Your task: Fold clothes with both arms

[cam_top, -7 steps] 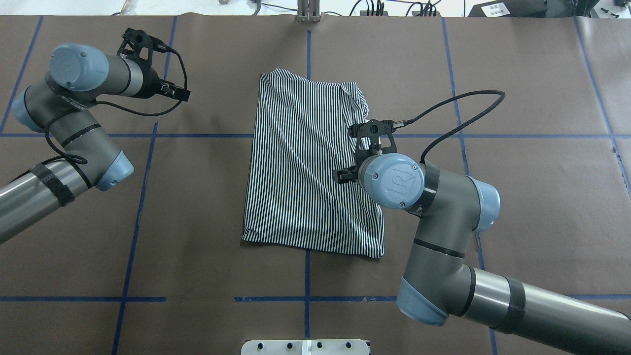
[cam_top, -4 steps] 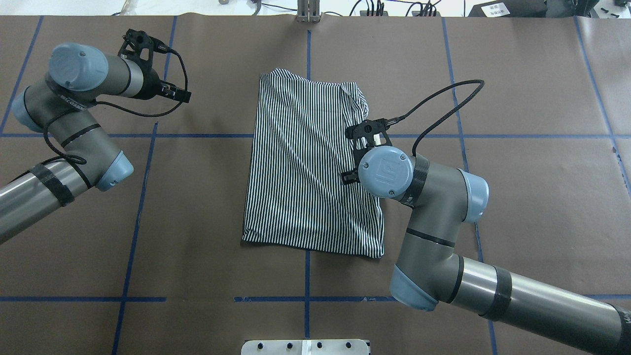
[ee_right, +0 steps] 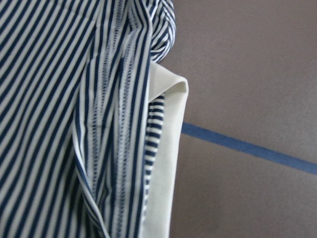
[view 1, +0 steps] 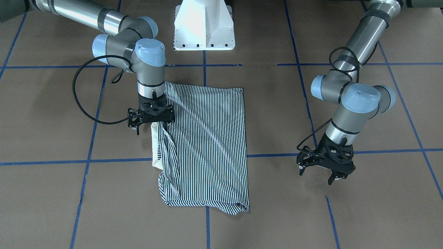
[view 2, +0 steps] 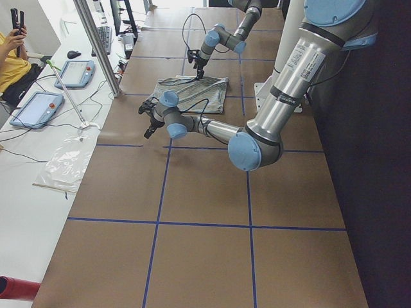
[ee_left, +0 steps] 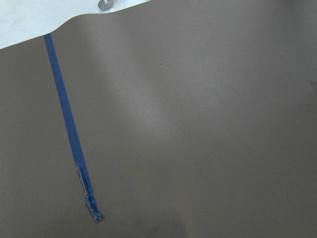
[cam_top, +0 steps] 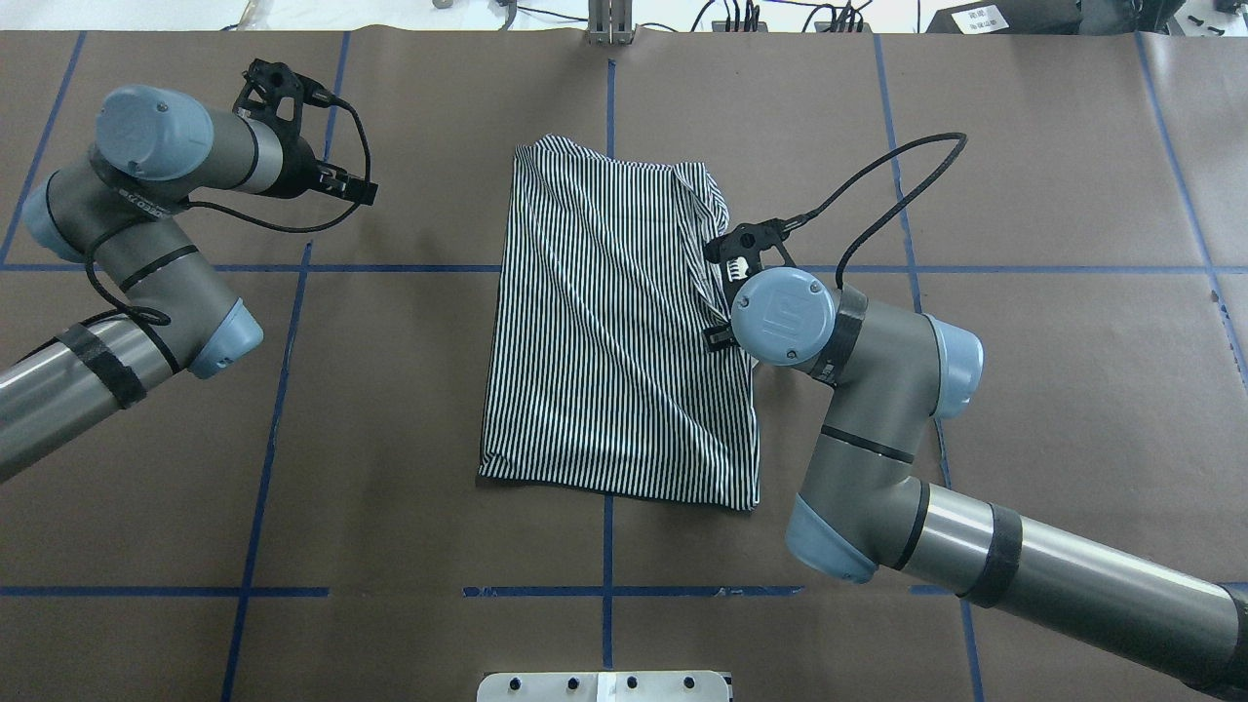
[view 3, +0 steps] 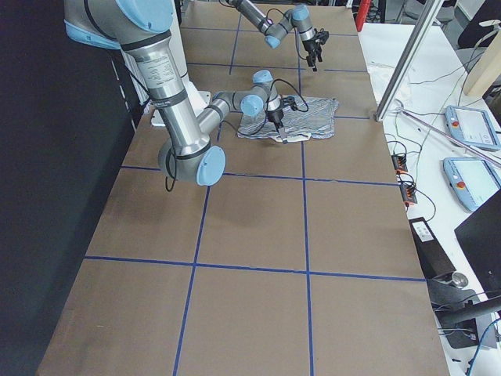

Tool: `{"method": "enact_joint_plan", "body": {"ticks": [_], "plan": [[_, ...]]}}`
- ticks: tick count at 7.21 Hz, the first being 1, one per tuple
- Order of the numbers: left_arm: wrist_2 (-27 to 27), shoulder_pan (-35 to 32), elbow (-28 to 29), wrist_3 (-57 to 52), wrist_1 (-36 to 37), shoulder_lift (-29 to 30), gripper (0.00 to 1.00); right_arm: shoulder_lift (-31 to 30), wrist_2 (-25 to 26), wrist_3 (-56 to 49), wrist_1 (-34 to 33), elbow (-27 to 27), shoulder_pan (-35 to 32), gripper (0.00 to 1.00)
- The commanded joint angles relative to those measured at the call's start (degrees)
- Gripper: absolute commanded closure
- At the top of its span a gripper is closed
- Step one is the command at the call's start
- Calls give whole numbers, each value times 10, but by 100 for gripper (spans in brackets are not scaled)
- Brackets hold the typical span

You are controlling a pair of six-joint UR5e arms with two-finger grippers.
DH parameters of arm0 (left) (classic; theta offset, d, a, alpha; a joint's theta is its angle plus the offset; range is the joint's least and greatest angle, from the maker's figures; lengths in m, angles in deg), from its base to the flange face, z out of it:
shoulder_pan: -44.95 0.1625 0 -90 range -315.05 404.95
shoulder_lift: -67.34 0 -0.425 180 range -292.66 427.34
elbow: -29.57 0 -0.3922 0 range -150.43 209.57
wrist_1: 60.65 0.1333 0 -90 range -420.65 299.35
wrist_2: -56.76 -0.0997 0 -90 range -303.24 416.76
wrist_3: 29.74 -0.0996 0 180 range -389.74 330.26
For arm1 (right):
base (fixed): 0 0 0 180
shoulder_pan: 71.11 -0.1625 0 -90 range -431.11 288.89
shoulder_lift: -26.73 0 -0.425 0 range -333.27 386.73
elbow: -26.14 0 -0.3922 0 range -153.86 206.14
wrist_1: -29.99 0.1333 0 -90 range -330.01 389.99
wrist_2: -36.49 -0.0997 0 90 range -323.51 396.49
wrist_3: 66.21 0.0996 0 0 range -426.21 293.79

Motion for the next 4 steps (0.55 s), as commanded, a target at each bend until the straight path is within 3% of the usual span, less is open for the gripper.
{"method": "enact_joint_plan", "body": {"ticks": [1, 3, 4], "plan": [[0, 0, 0, 1, -1, 0, 0, -21, -20, -33, 1, -1, -32, 0], [0, 0, 0, 1, -1, 0, 0, -70, -22, -34, 8, 27, -37, 0], [0, 0, 0, 0, -1, 1, 0, -63, -21, -28, 7, 39, -38, 0]]}}
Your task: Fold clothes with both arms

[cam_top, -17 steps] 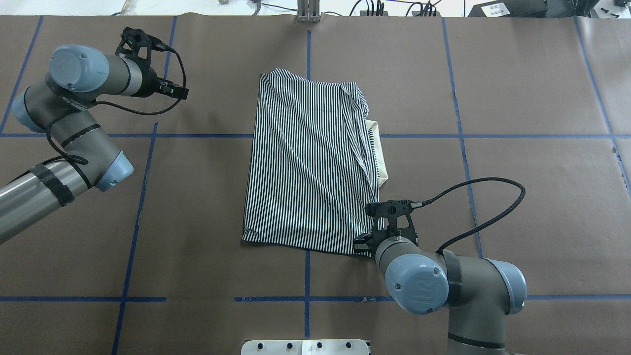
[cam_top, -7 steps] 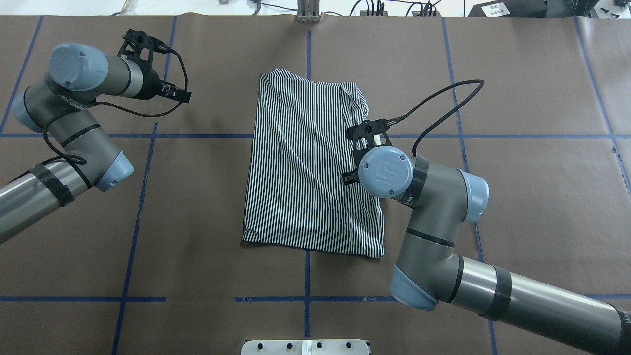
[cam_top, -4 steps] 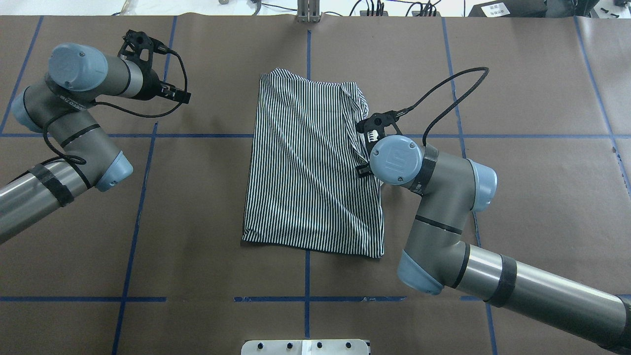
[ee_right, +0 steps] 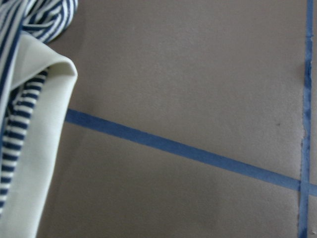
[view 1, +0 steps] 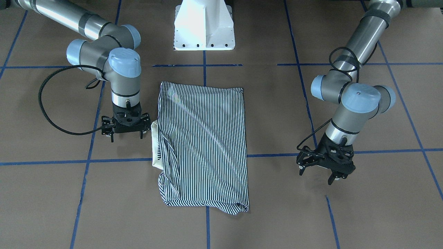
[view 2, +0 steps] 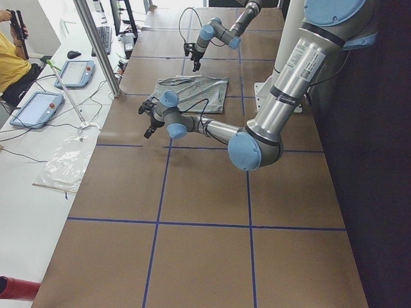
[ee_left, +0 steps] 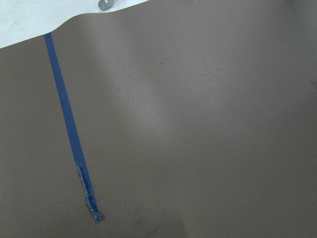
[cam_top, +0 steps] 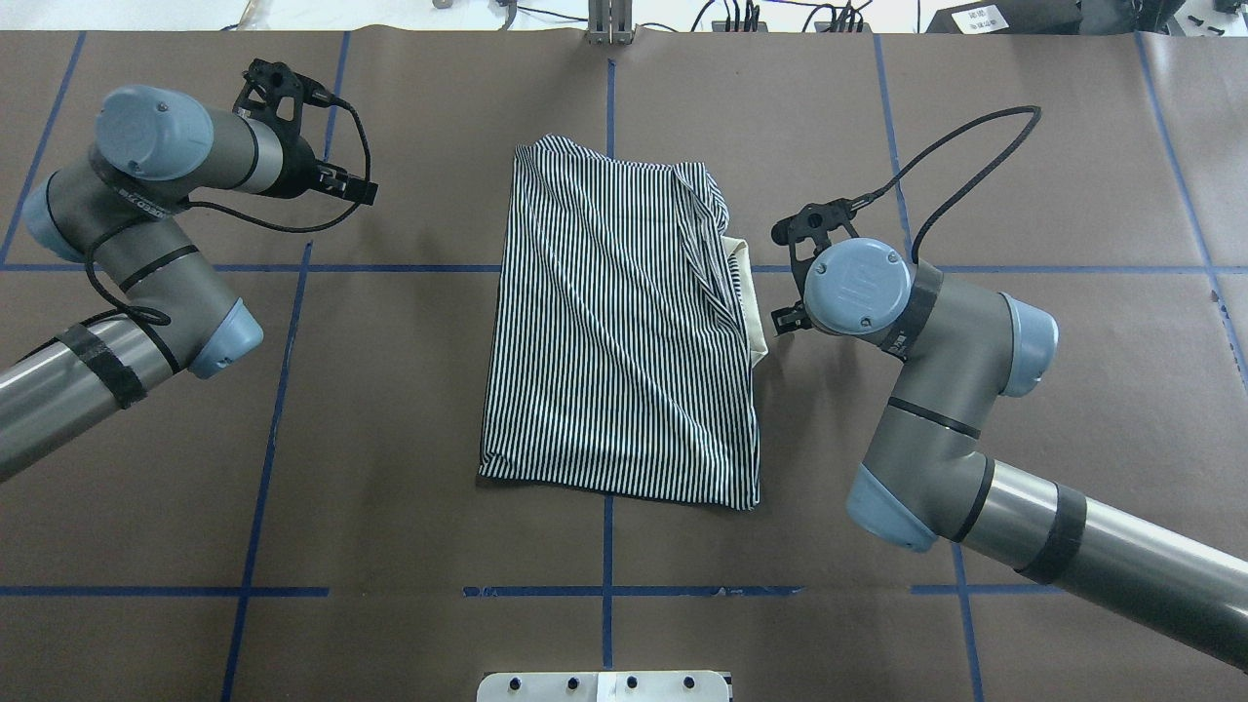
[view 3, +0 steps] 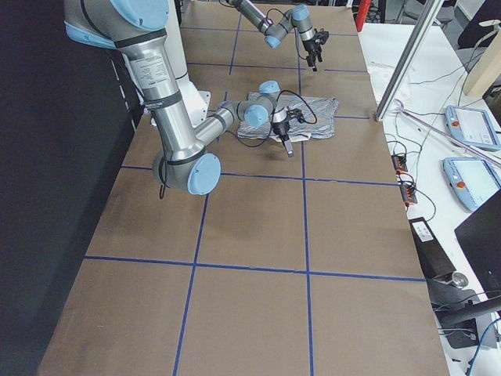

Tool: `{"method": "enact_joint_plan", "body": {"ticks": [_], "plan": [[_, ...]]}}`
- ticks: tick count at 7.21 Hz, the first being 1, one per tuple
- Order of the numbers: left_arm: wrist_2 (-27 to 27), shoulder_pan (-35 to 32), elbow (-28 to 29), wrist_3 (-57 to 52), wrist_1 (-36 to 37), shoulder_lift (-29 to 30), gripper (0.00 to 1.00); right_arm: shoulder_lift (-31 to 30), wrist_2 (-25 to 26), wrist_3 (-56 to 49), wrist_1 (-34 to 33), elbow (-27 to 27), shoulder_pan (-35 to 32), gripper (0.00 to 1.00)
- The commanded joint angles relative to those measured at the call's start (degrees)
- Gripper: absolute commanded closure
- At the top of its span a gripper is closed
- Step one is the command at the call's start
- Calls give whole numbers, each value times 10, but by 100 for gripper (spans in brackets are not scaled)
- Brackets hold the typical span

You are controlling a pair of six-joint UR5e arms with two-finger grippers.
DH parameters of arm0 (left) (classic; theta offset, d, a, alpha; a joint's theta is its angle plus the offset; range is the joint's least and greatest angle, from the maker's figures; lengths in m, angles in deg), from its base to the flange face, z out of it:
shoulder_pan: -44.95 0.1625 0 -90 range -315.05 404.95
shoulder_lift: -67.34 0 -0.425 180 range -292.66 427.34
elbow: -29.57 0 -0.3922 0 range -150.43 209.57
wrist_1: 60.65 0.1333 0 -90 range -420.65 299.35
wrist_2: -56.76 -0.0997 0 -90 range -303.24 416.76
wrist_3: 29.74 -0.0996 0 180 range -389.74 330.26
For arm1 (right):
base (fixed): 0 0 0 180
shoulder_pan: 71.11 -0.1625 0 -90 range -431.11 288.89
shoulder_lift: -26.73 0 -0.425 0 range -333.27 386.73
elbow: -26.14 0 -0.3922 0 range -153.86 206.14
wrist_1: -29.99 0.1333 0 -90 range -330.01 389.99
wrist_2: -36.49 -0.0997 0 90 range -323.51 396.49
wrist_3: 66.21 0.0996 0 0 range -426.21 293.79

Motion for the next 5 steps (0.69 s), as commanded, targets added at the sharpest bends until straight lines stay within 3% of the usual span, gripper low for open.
{"method": "enact_joint_plan", "body": {"ticks": [1, 3, 5], "plan": [[0, 0, -1, 0, 0, 0, 0, 35, 0, 18, -4, 5, 0, 0], [0, 0, 0, 0, 0, 0, 0, 144, 0, 72, -4, -83, 2, 0], [0, 0, 0, 0, 1, -1, 0, 156, 0, 100, -6, -97, 12, 0]]}}
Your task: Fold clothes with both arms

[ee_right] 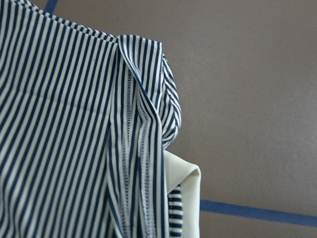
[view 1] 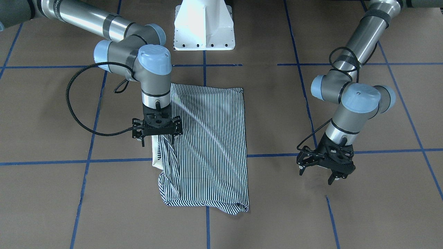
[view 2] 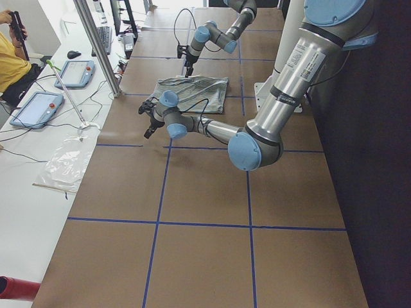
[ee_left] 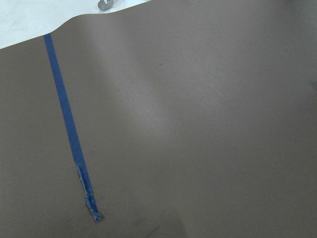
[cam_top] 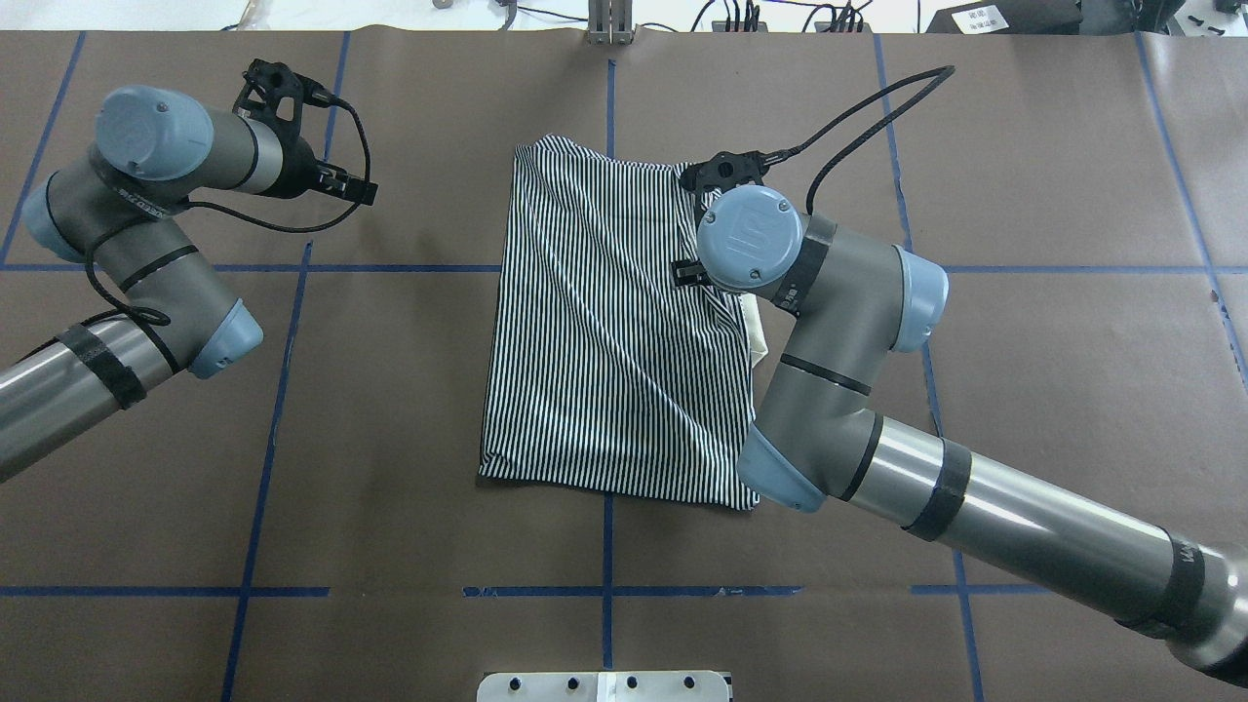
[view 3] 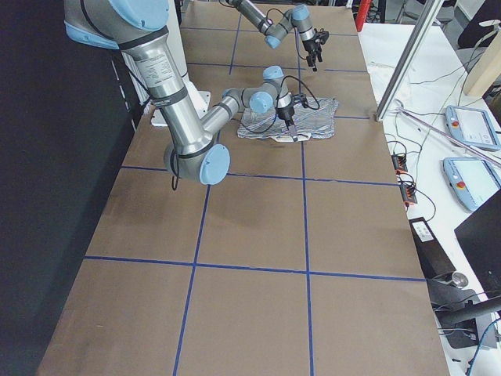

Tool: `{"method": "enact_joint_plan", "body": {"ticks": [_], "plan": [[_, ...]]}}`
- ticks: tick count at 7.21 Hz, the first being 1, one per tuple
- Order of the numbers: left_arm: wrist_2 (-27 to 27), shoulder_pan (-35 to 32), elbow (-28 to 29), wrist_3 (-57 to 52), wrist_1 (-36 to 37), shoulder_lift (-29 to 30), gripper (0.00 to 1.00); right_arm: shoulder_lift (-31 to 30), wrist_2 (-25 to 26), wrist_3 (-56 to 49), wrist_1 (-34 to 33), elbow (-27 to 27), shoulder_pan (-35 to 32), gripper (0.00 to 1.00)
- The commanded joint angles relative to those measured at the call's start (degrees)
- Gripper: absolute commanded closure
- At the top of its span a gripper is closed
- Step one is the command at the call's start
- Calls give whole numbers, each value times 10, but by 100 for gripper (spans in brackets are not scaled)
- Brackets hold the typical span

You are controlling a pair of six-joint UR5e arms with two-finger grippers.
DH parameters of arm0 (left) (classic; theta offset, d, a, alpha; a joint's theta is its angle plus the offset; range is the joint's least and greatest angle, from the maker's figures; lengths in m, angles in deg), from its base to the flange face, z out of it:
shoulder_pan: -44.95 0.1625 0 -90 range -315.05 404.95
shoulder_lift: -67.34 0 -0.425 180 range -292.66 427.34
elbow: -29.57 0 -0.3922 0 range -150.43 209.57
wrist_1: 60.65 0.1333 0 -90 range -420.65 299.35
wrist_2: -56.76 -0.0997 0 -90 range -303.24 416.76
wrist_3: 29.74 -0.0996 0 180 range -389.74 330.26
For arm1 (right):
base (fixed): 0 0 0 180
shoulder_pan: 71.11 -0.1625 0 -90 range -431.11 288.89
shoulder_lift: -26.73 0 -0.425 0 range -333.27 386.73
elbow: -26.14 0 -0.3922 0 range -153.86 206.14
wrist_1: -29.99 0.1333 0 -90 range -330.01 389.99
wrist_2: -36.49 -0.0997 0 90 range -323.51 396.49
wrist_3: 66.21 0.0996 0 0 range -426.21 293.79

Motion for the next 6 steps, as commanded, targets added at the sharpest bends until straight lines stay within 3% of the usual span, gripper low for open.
{"method": "enact_joint_plan", "body": {"ticks": [1, 6], "plan": [[0, 0, 0, 0, -1, -4, 0, 19, 1, 9, -1, -42, 13, 0], [0, 0, 2, 0, -1, -5, 0, 10, 0, -44, -5, -52, 7, 0]]}}
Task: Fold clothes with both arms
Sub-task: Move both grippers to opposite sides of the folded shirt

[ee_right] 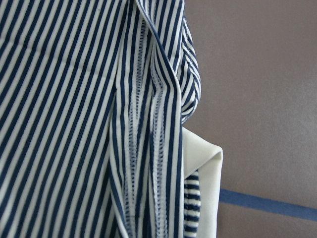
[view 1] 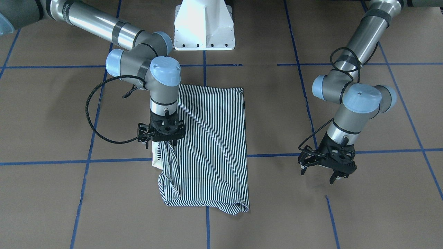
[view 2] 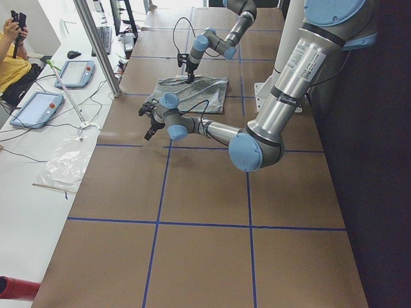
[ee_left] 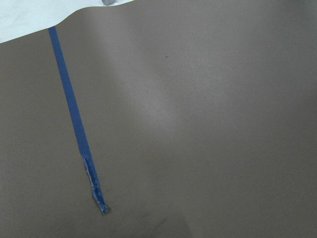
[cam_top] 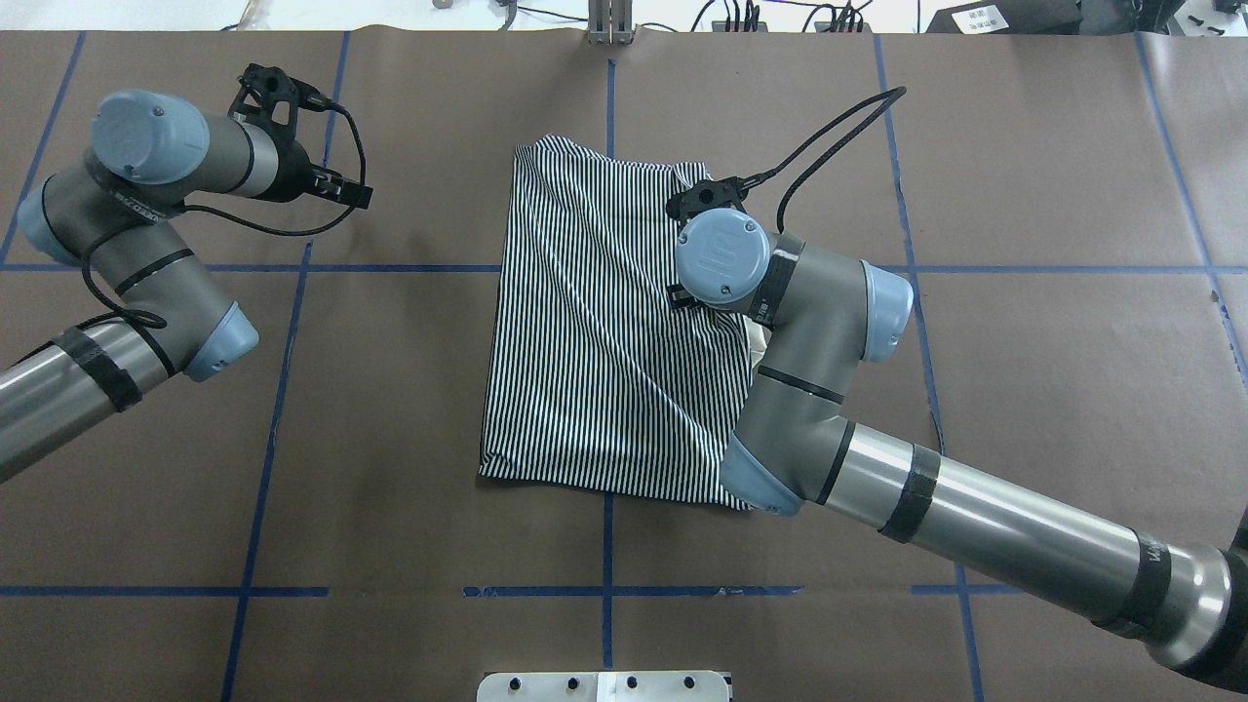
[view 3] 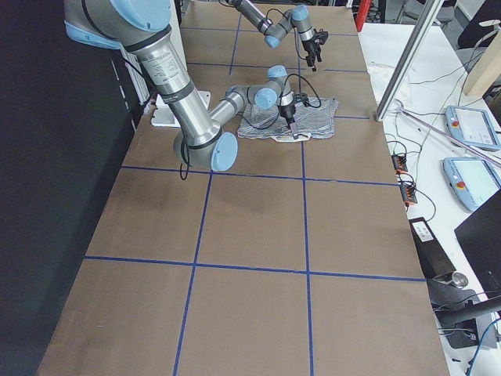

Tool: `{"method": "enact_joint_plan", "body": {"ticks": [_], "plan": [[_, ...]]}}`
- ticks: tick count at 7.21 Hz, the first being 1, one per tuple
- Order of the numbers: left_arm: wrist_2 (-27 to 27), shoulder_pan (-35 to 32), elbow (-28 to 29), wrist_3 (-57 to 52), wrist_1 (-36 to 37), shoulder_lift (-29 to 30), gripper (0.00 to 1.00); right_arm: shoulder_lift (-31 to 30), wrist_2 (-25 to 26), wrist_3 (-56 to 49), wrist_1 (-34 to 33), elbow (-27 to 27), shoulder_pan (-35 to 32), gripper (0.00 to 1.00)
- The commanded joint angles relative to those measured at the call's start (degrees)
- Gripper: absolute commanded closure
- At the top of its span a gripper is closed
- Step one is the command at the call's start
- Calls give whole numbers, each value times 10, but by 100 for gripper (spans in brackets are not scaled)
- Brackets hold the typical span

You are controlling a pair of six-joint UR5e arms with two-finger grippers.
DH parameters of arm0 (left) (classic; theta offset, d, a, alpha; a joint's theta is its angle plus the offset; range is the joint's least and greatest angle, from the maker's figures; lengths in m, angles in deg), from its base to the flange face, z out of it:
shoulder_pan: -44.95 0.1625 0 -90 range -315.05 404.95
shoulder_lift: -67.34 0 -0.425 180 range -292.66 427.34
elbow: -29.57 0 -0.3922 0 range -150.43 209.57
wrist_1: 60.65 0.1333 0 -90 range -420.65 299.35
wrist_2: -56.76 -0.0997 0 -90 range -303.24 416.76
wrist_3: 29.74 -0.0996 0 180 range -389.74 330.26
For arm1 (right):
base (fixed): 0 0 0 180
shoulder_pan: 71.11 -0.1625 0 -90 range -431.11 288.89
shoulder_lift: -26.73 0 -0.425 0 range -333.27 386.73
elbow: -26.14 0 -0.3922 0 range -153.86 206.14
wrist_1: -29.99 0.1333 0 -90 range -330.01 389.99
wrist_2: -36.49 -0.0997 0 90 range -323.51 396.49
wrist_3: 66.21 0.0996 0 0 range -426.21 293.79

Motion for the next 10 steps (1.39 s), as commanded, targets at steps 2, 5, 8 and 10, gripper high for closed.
{"method": "enact_joint_plan", "body": {"ticks": [2, 5, 8, 10], "plan": [[0, 0, 2, -1, 0, 0, 0, -15, 0, -36, -22, 1, -20, 0], [0, 0, 0, 0, 0, 0, 0, -59, -2, -96, -19, 9, -59, 0], [0, 0, -1, 0, 0, 0, 0, -61, -48, -99, -14, 52, -82, 0], [0, 0, -3, 0, 0, -3, 0, -60, -68, -89, 24, 57, -89, 0]]}}
